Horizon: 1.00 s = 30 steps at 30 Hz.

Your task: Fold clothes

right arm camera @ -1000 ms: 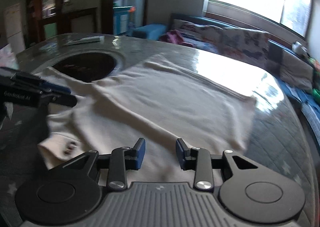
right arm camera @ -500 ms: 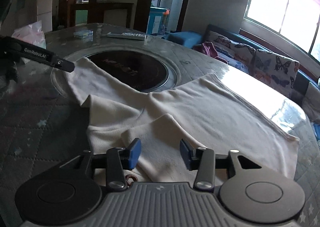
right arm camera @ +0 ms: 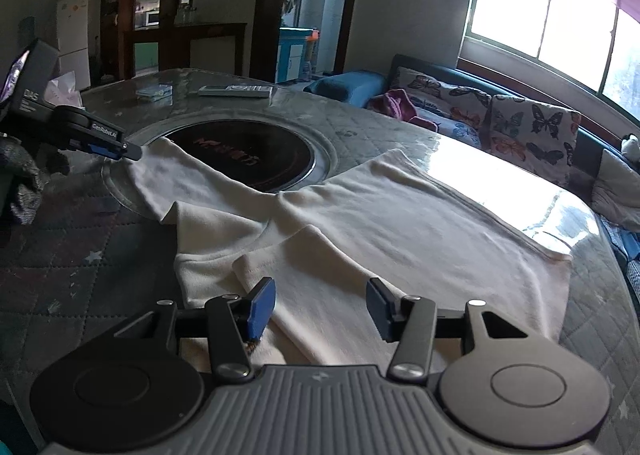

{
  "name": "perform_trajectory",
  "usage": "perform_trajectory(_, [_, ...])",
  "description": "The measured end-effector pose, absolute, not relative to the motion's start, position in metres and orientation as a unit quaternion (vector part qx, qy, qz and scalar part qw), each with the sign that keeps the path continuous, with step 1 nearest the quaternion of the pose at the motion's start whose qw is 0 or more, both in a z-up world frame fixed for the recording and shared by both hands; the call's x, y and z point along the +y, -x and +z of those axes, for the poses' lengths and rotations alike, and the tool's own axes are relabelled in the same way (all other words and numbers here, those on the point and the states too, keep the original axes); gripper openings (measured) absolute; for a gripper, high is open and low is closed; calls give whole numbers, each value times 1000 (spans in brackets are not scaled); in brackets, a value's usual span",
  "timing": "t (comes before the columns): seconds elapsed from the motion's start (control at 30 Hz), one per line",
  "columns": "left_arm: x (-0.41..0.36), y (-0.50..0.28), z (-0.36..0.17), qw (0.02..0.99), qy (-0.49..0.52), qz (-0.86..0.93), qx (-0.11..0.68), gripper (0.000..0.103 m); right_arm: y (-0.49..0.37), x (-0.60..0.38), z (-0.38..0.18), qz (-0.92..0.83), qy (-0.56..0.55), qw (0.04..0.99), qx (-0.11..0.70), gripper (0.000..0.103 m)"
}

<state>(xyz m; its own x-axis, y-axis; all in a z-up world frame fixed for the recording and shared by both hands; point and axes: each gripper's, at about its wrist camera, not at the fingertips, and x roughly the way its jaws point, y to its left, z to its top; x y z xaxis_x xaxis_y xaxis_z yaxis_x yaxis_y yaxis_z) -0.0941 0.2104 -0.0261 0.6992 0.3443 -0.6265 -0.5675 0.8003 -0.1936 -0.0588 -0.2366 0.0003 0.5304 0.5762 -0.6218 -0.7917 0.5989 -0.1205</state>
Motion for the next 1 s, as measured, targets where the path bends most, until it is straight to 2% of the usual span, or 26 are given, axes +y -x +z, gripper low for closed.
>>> perform_trajectory(0.03, [211, 93, -25, 902, 192, 254, 292, 10, 59, -239, 1, 399, 196, 853, 272, 51])
perform_trajectory(0.13, [213, 91, -22, 901, 197, 259, 287, 6, 61, -251, 2, 390, 183, 859, 276, 52])
perform_trajectory(0.3, [195, 84, 17, 926, 201, 206, 244, 5, 62, -273, 3, 372, 163, 869, 281, 52])
perform_trajectory(0.63, [88, 47, 95, 966, 179, -1, 185, 5, 59, -316, 7, 336, 119, 892, 277, 52])
perform_trajectory(0.8, [34, 32, 102, 966, 155, -93, 186, 5, 57, -340, 6, 317, 102, 901, 279, 52])
perform_trajectory(1.0, [-20, 29, 80, 949, 141, -174, 223, 5, 54, -365, 1, 292, 79, 909, 288, 52])
